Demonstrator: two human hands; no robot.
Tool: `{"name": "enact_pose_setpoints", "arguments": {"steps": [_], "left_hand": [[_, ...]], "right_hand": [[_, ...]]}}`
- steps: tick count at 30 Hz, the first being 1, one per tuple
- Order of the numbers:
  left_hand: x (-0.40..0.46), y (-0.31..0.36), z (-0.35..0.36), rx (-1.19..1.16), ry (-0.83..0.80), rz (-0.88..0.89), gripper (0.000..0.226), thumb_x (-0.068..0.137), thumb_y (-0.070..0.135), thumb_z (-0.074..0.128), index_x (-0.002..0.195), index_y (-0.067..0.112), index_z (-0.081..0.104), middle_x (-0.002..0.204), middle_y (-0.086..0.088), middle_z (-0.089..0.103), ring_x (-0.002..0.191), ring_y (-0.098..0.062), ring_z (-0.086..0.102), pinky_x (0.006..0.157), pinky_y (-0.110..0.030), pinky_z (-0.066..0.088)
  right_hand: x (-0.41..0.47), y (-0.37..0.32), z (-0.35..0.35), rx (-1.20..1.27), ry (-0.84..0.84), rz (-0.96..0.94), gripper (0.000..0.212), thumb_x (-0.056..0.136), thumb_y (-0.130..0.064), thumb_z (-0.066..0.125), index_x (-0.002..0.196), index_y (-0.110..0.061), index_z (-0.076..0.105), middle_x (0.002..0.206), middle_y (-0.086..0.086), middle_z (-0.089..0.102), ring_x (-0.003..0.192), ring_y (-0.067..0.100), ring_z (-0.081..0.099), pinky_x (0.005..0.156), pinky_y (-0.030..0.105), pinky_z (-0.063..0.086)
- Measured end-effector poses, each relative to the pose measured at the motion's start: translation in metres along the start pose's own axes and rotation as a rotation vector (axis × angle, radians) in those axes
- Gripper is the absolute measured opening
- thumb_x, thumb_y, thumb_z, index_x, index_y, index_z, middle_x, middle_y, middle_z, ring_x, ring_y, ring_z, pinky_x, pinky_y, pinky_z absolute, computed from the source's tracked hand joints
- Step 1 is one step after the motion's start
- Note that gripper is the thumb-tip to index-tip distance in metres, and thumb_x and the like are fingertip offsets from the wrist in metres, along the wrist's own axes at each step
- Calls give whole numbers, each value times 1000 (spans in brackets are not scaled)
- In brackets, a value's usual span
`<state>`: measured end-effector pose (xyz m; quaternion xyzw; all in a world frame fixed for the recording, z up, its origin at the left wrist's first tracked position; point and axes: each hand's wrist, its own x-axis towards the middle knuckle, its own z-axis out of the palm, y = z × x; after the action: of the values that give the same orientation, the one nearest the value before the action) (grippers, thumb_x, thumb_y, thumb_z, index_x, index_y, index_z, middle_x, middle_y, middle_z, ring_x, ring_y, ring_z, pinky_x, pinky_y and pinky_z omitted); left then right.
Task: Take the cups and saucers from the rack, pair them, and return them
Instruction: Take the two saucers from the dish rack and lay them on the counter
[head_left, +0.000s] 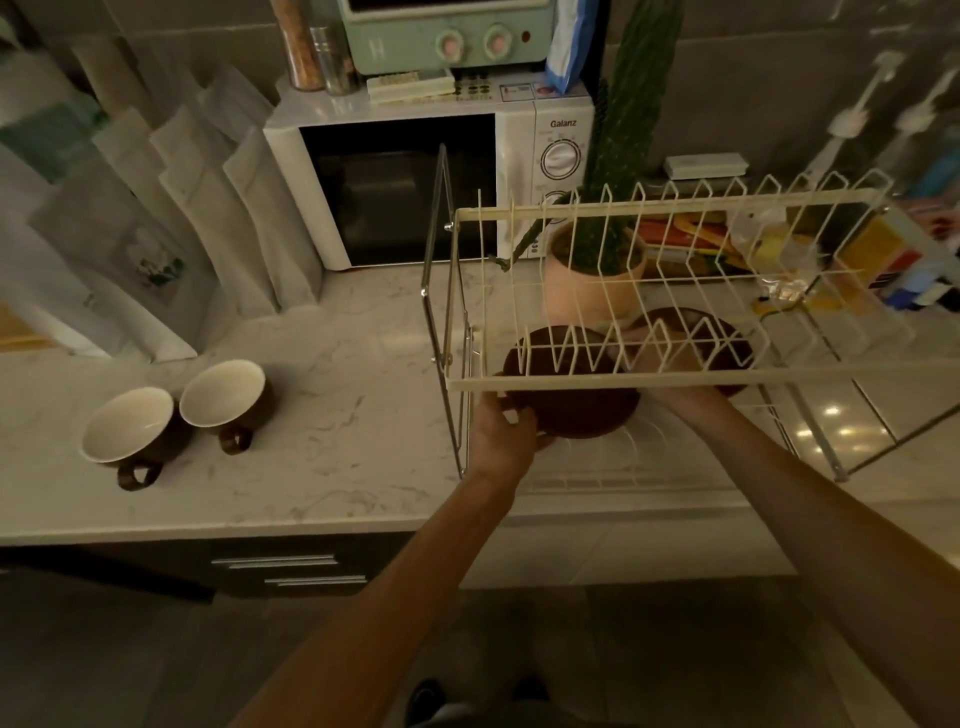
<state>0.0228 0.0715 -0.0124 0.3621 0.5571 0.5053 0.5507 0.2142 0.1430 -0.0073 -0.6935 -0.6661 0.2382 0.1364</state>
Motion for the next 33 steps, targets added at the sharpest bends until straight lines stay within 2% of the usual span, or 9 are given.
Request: {"name": "enact_pose_setpoints", "arguments": {"steps": [2, 5, 9, 11, 13, 16, 19, 27, 33], "left_hand": [[-9, 1, -4, 32, -22, -21, 48, 92, -3, 49, 132, 23, 42, 117, -2, 53, 107, -25, 62, 62, -22, 59], [-22, 1, -11, 43, -58, -68, 52, 91, -4, 51, 135, 22, 40, 123, -4, 51, 106, -27, 63, 60, -21, 59], [-40, 1, -21, 61, -136, -90, 53, 91, -1, 53, 137, 23, 40, 123, -3, 51, 99, -22, 65, 63, -22, 59], [-51, -2, -29, 81, -164, -95, 53, 91, 0, 53, 137, 24, 41, 124, -3, 50, 96, -20, 66, 64, -24, 60], [-62, -5, -38, 95, -192, -92, 52, 91, 1, 53, 136, 25, 42, 121, -2, 51, 93, -19, 67, 63, -24, 59], [-76, -11, -54, 136, -226, -95, 52, 91, 2, 53, 135, 27, 41, 114, 3, 53, 84, -15, 70, 60, -21, 57], [-88, -15, -74, 155, -244, -105, 51, 91, 2, 55, 131, 30, 43, 113, 6, 53, 81, -8, 71, 60, -21, 57], [-119, -20, -156, 271, -246, -162, 51, 90, -1, 54, 132, 28, 46, 114, -3, 62, 86, -8, 71, 60, -20, 57], [-124, -10, -217, 284, -154, -191, 50, 91, 0, 53, 128, 33, 49, 108, 0, 67, 87, -13, 72, 62, -23, 58]], "right_hand": [[-3, -9, -4, 91, 93, -47, 21, 97, -17, 50, 78, -14, 60, 87, 13, 66, 93, 36, 62, 87, 42, 49], [-18, -14, -12, 24, 81, -30, 32, 97, -30, 49, 88, -6, 69, 99, 20, 70, 100, 40, 64, 90, 50, 51], [-40, -9, -13, -63, 94, -30, 32, 94, -32, 58, 109, -6, 71, 112, 16, 71, 107, 34, 63, 89, 39, 49], [-54, -6, -13, -31, 73, -31, 31, 93, -32, 59, 107, -8, 73, 103, 14, 74, 83, 26, 66, 72, 31, 48], [-67, -2, -10, 15, 28, -23, 29, 93, -32, 60, 104, -10, 74, 96, 11, 75, 60, 13, 57, 57, 24, 41], [-83, -4, -5, 38, -85, -4, 23, 93, -34, 59, 92, -16, 74, 76, 0, 71, 53, 9, 59, 46, 21, 40], [-96, -9, 2, 17, -194, 5, 22, 93, -37, 59, 82, -22, 70, 63, -1, 68, 43, 7, 62, 41, 18, 41], [-133, -47, 41, 166, -544, -48, 20, 93, -30, 61, 82, -19, 74, 69, -4, 76, 47, 6, 63, 42, 18, 45], [-139, -91, 87, 300, -613, -65, 17, 92, -27, 63, 84, -14, 71, 74, 5, 77, 55, 16, 71, 47, 21, 52]]}}
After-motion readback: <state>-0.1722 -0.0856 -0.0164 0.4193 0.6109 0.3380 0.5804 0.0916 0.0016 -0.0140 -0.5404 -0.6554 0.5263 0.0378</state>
